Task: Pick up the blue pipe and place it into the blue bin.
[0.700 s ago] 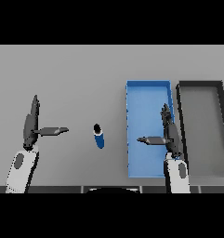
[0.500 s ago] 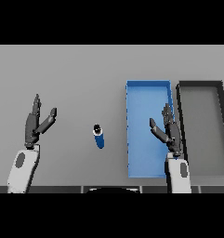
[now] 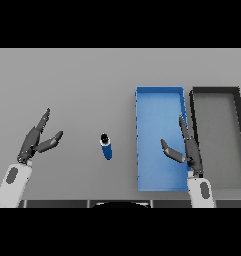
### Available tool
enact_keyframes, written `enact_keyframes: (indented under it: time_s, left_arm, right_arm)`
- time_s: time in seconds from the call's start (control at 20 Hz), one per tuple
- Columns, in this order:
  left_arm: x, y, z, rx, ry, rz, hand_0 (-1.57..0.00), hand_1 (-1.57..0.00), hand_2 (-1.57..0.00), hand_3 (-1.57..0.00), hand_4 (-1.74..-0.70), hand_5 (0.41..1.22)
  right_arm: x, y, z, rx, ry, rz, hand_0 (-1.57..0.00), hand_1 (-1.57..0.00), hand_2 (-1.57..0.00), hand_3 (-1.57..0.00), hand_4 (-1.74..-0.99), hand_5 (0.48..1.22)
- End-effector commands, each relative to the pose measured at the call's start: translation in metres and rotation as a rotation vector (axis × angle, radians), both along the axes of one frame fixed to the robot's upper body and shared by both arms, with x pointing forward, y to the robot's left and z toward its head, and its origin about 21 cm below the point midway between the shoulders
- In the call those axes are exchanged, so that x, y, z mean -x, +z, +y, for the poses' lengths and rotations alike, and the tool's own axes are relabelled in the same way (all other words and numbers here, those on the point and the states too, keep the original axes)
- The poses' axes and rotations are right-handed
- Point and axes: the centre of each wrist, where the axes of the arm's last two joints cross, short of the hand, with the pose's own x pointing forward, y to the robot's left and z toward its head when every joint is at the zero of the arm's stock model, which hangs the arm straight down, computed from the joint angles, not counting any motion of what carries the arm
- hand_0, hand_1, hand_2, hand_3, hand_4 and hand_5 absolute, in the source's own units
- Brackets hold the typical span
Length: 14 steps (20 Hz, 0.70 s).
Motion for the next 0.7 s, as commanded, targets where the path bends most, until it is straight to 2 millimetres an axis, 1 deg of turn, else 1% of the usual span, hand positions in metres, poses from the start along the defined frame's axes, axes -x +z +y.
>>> enact_keyframes:
  time_s: [0.0, 0.05, 0.1, 0.2, 0.3, 0.35, 0.4, 0.45, 0.5, 0.6, 0.65]
  left_arm:
    - [0.001, 0.002, -0.001, 0.006, -0.037, -0.007, 0.0, 0.0, 0.0, 0.0, -0.97, 0.594]
    - [0.007, 0.002, -0.001, 0.007, -0.086, -0.002, 0.0, 0.0, 0.0, 0.0, -0.98, 0.584]
    - [0.011, 0.006, 0.002, -0.002, -0.119, 0.004, 0.0, 0.0, 0.0, 0.0, -0.99, 0.573]
    - [0.016, 0.009, -0.004, -0.027, -0.202, 0.046, 0.0, 0.0, 0.0, 0.0, -1.03, 0.549]
    - [0.026, 0.002, -0.018, -0.018, -0.276, 0.086, 0.0, 0.0, 0.0, 0.0, -1.07, 0.522]
    - [0.026, 0.001, -0.031, -0.006, -0.315, 0.12, 0.0, 0.0, 0.0, 0.0, -1.1, 0.51]
    - [0.03, 0.0, -0.038, -0.011, -0.342, 0.138, 0.0, 0.0, 0.0, 0.0, -1.11, 0.497]
    - [0.033, -0.001, -0.047, -0.026, -0.368, 0.142, 0.0, 0.0, 0.0, 0.0, -1.13, 0.485]
    - [0.034, -0.004, -0.057, -0.036, -0.382, 0.149, 0.0, 0.0, 0.0, 0.0, -1.13, 0.475]
    - [0.038, -0.01, -0.067, -0.045, -0.41, 0.17, 0.0, 0.0, 0.0, 0.0, -1.14, 0.455]
    - [0.036, -0.013, -0.074, -0.04, -0.425, 0.177, 0.0, 0.0, 0.0, 0.0, -1.14, 0.45]
  right_arm:
    - [-0.001, 0.002, 0.002, 0.001, -0.004, 0.005, 0.0, 0.0, 0.0, 0.0, -1.197, 0.621]
    - [0.0, 0.003, -0.003, 0.009, -0.011, 0.006, 0.0, 0.0, 0.0, 0.0, -1.192, 0.621]
    - [-0.001, 0.005, 0.001, 0.019, -0.012, -0.004, 0.0, 0.0, 0.0, 0.0, -1.181, 0.619]
    - [-0.004, 0.004, -0.004, 0.015, -0.01, 0.004, 0.0, 0.0, 0.0, 0.0, -1.179, 0.616]
    - [0.0, 0.001, -0.002, 0.017, 0.004, 0.017, 0.0, 0.0, 0.0, 0.0, -1.174, 0.616]
    - [-0.001, 0.0, 0.0, 0.012, 0.004, 0.021, 0.0, 0.0, 0.0, 0.0, -1.173, 0.616]
    - [-0.002, 0.0, 0.001, 0.023, -0.002, 0.025, 0.0, 0.0, 0.0, 0.0, -1.164, 0.617]
    - [-0.004, 0.004, -0.001, 0.013, -0.005, 0.026, 0.0, 0.0, 0.0, 0.0, -1.174, 0.618]
    - [-0.002, 0.004, -0.002, 0.009, -0.004, 0.015, 0.0, 0.0, 0.0, 0.0, -1.182, 0.618]
    - [-0.002, 0.006, -0.004, 0.0, -0.008, 0.019, 0.0, 0.0, 0.0, 0.0, -1.195, 0.617]
    - [0.0, 0.003, -0.001, -0.002, -0.005, 0.03, 0.0, 0.0, 0.0, 0.0, -1.197, 0.615]
